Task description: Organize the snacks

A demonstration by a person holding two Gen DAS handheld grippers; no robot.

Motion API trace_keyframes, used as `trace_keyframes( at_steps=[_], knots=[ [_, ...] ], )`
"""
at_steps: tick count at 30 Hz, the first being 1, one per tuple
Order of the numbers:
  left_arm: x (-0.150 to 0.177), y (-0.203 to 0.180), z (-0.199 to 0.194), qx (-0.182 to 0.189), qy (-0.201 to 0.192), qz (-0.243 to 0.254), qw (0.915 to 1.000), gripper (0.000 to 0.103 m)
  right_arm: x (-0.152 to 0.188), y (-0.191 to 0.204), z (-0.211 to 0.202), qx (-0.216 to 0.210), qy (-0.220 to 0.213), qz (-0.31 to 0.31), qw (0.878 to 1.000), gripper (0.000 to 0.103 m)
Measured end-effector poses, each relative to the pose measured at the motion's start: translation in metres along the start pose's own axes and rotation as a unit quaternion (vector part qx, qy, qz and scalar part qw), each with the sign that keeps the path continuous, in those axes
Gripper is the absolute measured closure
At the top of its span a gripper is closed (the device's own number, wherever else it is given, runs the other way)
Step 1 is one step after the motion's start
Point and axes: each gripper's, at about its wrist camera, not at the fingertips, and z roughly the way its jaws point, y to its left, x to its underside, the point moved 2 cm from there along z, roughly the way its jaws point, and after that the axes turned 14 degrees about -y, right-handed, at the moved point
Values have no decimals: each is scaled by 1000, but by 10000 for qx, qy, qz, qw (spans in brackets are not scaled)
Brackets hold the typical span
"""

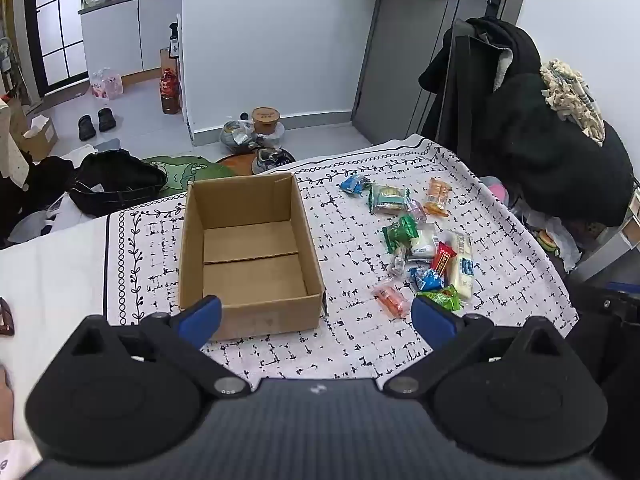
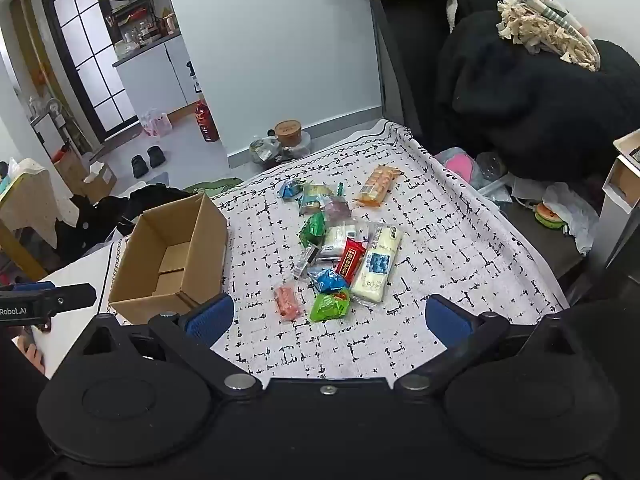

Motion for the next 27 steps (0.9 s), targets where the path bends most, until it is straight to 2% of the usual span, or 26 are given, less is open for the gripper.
trace_keyframes(
  at_steps=[10,12,27],
  knots=[
    [0,-3,-1,11,6,47,10000,2,-5,-4,6,11,83,27,10000,0],
    [0,-1,-1,44,15,18,10000,2,2,-5,-1,13,-30,-13,10000,0],
    [1,-4,0,121,33,49,9999,2,-1,0,-1,12,-27,-37,10000,0]
  ],
)
